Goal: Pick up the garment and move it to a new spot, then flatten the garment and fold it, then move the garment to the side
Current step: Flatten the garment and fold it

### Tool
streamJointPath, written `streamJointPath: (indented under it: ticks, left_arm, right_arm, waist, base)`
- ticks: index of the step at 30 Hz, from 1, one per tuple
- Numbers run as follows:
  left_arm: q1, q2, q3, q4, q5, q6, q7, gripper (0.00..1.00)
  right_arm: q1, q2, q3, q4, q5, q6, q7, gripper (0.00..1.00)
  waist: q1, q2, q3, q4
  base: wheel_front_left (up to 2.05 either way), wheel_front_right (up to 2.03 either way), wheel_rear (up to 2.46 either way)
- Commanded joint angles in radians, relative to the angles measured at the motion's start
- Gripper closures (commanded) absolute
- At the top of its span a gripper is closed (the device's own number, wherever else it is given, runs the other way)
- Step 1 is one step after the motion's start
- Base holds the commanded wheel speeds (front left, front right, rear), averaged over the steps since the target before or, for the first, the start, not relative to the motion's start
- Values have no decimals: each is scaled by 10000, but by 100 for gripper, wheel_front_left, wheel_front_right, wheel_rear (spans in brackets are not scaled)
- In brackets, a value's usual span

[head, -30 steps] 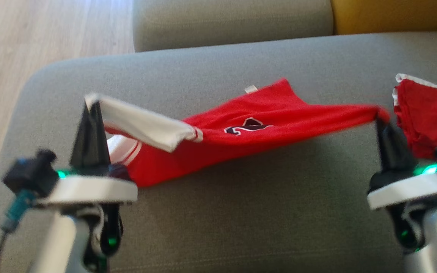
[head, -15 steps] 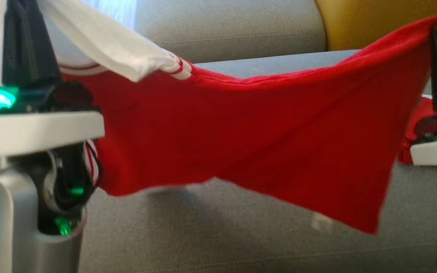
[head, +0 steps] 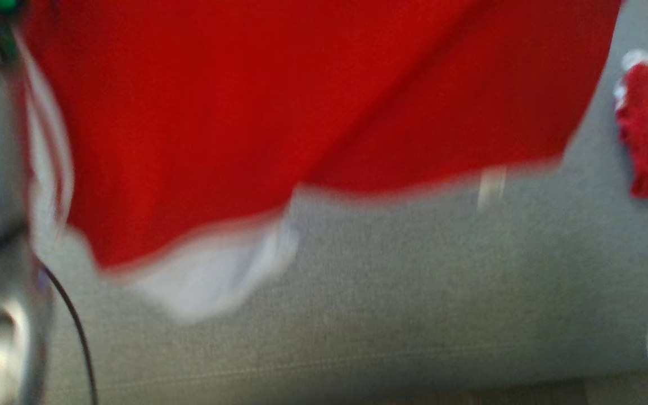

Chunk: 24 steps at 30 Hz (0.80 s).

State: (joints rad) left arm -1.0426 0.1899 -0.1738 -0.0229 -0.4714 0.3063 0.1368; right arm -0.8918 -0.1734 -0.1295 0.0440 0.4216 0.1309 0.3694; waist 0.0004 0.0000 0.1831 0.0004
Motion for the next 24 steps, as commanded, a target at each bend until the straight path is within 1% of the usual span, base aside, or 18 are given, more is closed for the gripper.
streamJointPath:
  ticks: [1, 2, 4, 5, 8, 11, 13, 15, 20, 22, 24]
  left_arm:
    - [-881, 573, 155, 179, 323, -175, -62, 100]
    - [-2360, 621, -51, 1179, 650, -390, -262, 100]
    - [-3849, 506, -204, 2224, 947, -498, -665, 100]
    - [-4505, 422, -248, 2766, 1086, -524, -995, 100]
    - [-6185, 113, -204, 4141, 1263, -544, -2055, 100]
    - [-7256, -97, -330, 5248, 1442, -723, -3034, 100]
    - [-7570, -297, -419, 5897, 1432, -866, -3384, 100]
    - [-7600, -458, -492, 6419, 1405, -1007, -3613, 100]
    - [-6758, -630, -952, 7193, 1594, -1419, -3888, 100]
    - [-6096, -631, -1139, 7280, 1705, -1536, -3938, 100]
    - [-5282, -519, -1529, 7228, 2047, -1698, -3968, 100]
  right_arm:
    - [-956, -127, 247, 100, -4, -2, -56, 100]
    - [-2507, -551, 789, 1188, -144, -2, -423, 100]
    - [-4056, -938, 1133, 2314, -456, -2, -1149, 100]
    - [-4742, -1022, 1255, 2892, -549, -2, -1608, 100]
    - [-6490, -1008, 1312, 4422, -637, -2, -3032, 100]
    - [-7568, -1171, 1677, 5401, -768, -2, -4523, 100]
    - [-7864, -1352, 2128, 5981, -793, -2, -5308, 100]
    - [-7859, -1424, 2573, 6614, -423, -2, -5619, 100]
    - [-7050, -1749, 3552, 7951, 791, -2, -5603, 100]
    - [-6508, -1814, 3748, 8406, 1386, -2, -5474, 100]
    - [-5904, -1822, 3800, 8738, 2097, -2, -5348, 100]
  waist:
    - [-4, 0, 1701, -154]
    - [-4, 0, 2537, -198]
    - [-4, 0, 3233, -119]
    - [-4, 0, 3441, -63]
    - [-4, 0, 3911, 54]
    - [-4, 0, 4171, 221]
    - [-4, 0, 4285, 359]
    - [-4, 0, 4354, 475]
    - [-4, 0, 4434, 727]
    - [-4, 0, 4363, 828]
    - [-4, 0, 4224, 954]
  base:
    - [0, 0, 0]
    - [0, 0, 0]
    - [0, 0, 0]
    - [0, 0, 0]
    - [0, 0, 0]
    - [0, 0, 0]
    - [0, 0, 0]
    - [0, 0, 0]
    - [0, 0, 0]
    - [0, 0, 0]
    - [0, 0, 0]
